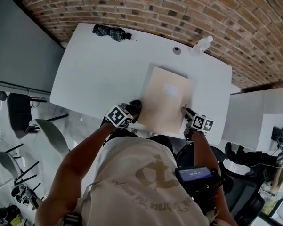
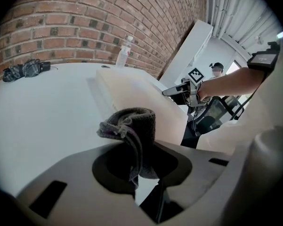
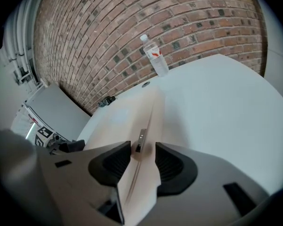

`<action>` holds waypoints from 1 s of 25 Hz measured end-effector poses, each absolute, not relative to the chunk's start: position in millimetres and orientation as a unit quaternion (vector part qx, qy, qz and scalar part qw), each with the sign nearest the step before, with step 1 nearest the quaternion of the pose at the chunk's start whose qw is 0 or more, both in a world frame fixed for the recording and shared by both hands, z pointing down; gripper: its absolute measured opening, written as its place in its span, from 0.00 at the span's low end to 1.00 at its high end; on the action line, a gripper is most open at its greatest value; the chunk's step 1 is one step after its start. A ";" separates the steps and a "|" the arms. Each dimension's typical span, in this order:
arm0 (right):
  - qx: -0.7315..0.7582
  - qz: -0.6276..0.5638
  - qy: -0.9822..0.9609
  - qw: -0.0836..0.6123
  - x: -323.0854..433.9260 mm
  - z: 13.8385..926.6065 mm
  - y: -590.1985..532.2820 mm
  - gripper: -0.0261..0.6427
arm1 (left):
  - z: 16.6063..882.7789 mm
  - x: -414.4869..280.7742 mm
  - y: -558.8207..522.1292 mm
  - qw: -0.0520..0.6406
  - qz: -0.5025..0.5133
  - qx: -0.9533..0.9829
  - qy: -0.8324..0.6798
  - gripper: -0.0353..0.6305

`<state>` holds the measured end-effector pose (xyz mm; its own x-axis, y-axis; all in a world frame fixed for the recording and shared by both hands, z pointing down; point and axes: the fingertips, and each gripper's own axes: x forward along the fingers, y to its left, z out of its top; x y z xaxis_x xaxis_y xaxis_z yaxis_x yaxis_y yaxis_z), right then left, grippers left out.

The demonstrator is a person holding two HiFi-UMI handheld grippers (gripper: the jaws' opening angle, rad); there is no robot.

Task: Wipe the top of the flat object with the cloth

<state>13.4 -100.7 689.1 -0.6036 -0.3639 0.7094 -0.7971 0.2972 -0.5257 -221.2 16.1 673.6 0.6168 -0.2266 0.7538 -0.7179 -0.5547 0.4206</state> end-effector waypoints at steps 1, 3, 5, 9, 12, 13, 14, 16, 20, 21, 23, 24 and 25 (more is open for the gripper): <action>0.374 0.456 -0.772 0.238 12.9 689.0 -101.3 0.30 | 673.4 -221.0 19.9 0.375 0.331 0.815 -0.293 0.21; 0.370 0.454 -0.774 0.241 13.5 688.7 -101.9 0.30 | 674.2 -219.3 28.6 0.381 0.333 0.808 -0.302 0.21; 0.365 0.451 -0.776 0.247 15.8 687.5 -103.7 0.30 | 675.8 -214.7 37.5 0.389 0.332 0.800 -0.314 0.21; 0.353 0.431 -0.790 0.256 11.0 687.3 -106.9 0.30 | 676.5 -216.1 58.3 0.392 0.337 0.783 -0.345 0.21; 0.350 0.420 -0.796 0.259 11.0 689.2 -105.2 0.30 | 677.8 -213.3 78.1 0.395 0.344 0.772 -0.361 0.21; 0.349 0.415 -0.798 0.262 12.4 689.1 -105.3 0.30 | 677.7 -211.3 83.8 0.397 0.345 0.769 -0.364 0.21; 0.347 0.410 -0.800 0.266 13.7 688.8 -105.4 0.30 | 677.3 -209.5 89.0 0.399 0.345 0.766 -0.368 0.21; 0.343 0.405 -0.805 0.267 14.4 688.4 -105.3 0.30 | 676.8 -209.2 98.1 0.409 0.338 0.756 -0.384 0.21; 0.327 0.408 -0.811 0.262 11.0 688.9 -104.9 0.30 | 681.4 -220.8 114.6 0.464 0.306 0.698 -0.451 0.21; 0.323 0.409 -0.812 0.261 10.7 688.8 -104.8 0.30 | 683.9 -222.9 118.2 0.482 0.295 0.679 -0.468 0.21; 0.316 0.410 -0.815 0.260 10.5 688.0 -105.0 0.30 | 687.3 -220.6 121.5 0.517 0.268 0.648 -0.491 0.21; 0.314 0.410 -0.817 0.258 10.2 687.6 -105.0 0.30 | 688.1 -215.9 121.1 0.533 0.252 0.638 -0.495 0.21; 0.311 0.410 -0.818 0.257 9.7 687.2 -104.9 0.30 | 688.8 -209.9 120.0 0.548 0.239 0.630 -0.495 0.21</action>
<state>9.7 -104.9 687.2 -0.6744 -0.2989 0.6751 -0.7197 0.4705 -0.5106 -209.9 120.0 688.8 0.3950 -0.3616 0.8445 -0.8865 0.0912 0.4537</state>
